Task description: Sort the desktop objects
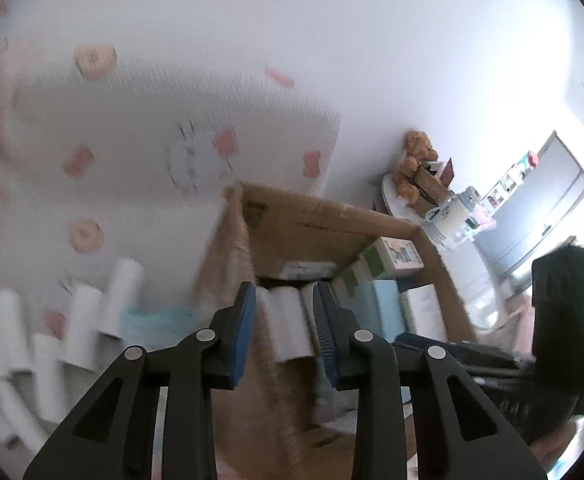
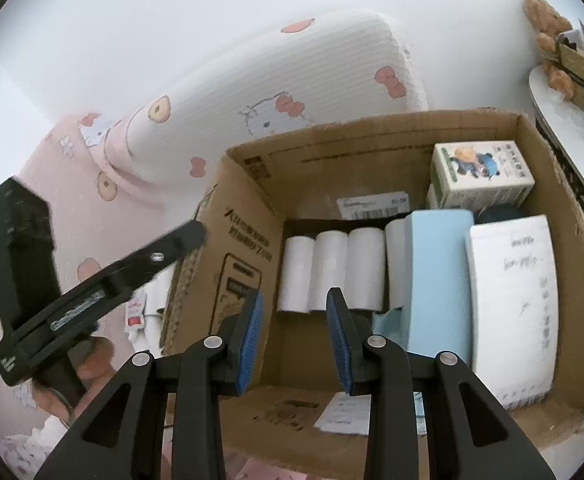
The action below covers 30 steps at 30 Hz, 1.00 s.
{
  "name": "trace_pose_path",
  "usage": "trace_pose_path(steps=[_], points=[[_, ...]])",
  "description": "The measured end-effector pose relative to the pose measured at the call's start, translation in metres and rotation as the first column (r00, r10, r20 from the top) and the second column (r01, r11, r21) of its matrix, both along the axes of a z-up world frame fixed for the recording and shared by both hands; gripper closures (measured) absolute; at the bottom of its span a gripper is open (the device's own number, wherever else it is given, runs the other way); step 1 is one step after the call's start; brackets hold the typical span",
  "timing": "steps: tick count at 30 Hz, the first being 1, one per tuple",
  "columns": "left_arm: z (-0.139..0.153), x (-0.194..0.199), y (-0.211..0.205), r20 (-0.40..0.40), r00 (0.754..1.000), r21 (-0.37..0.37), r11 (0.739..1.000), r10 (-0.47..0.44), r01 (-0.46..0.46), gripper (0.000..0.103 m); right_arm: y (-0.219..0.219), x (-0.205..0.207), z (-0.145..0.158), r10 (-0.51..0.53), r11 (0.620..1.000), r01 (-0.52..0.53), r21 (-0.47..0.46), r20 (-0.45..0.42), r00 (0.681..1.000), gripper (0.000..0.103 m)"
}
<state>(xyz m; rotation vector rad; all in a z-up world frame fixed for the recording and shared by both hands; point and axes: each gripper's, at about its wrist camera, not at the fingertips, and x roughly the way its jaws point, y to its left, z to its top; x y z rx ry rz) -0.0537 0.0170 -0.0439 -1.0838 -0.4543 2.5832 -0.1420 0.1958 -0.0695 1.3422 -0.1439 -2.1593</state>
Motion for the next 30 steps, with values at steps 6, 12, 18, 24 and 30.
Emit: trace_pose_path(steps=[6, 12, 18, 24, 30], points=[[0.005, 0.019, -0.021, -0.056, 0.998, -0.052, 0.998, 0.025, -0.028, 0.069, -0.01, 0.014, 0.002, 0.008, 1.0, -0.008, 0.003, 0.004, 1.0, 0.074], [0.009, 0.029, -0.031, -0.038, 0.999, -0.048, 0.999, -0.01, 0.008, 0.069, -0.015, 0.034, 0.017, -0.011, 1.0, 0.012, 0.023, -0.054, 0.998, 0.074], [0.025, 0.045, -0.025, -0.13, 0.991, -0.12, 0.993, 0.001, -0.017, 0.06, -0.011, 0.054, 0.028, -0.043, 0.995, 0.055, 0.088, -0.134, 0.99, 0.074], [0.034, 0.051, -0.004, -0.172, 0.984, -0.188, 0.982, -0.043, 0.01, 0.053, -0.005, 0.061, 0.03, -0.069, 0.987, 0.092, 0.131, -0.17, 0.983, 0.074], [0.037, 0.056, 0.014, -0.193, 0.977, -0.29, 0.957, -0.089, 0.03, 0.052, -0.001, 0.065, 0.03, -0.072, 0.981, 0.104, 0.165, -0.193, 0.979, 0.074]])
